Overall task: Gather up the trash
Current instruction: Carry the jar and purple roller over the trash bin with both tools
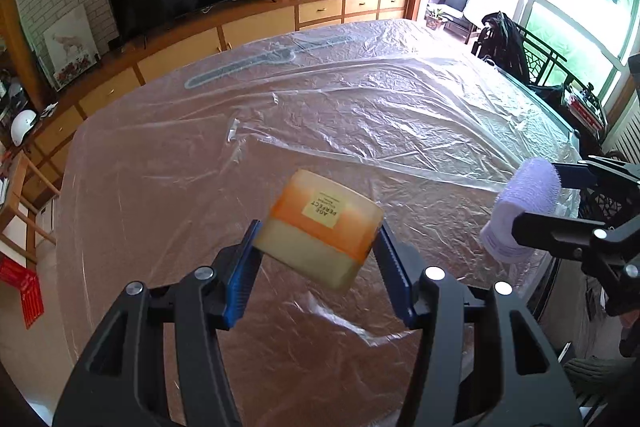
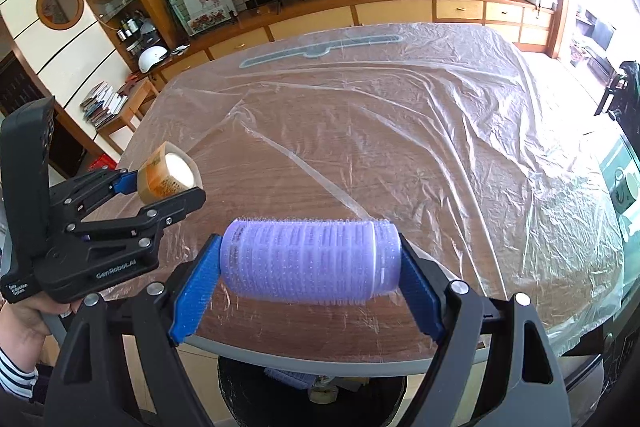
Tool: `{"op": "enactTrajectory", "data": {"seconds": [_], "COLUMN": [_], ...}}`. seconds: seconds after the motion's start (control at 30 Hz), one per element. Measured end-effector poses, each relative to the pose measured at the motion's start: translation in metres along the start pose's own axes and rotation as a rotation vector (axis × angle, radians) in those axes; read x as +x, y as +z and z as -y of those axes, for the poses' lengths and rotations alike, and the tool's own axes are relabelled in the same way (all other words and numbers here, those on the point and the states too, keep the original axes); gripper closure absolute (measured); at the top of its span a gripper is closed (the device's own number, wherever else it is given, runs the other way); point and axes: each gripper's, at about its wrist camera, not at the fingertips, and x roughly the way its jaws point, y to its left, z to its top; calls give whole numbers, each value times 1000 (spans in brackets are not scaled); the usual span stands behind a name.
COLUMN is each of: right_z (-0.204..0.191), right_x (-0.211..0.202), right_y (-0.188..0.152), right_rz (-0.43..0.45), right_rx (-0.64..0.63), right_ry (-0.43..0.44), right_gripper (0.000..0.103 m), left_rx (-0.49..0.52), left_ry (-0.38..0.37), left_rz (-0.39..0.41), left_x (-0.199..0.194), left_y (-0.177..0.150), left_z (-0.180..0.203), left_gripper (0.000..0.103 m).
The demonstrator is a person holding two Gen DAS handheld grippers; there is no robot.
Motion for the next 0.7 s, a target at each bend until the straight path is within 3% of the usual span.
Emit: {"op": "enactTrajectory", "data": {"seconds": [0.7], "right_z": [9], "right_x": [-56], "right_y": [-28], "right_rz": [-9], "right_rx": [-113], "right_ry": [156], "right_gripper": [22], "left_rx": [-73], "left_ry": [-14], "left_rz": [33], "left_x": [-68], "left_y": [-50], "left_z": [35], "left_gripper": [47]}}
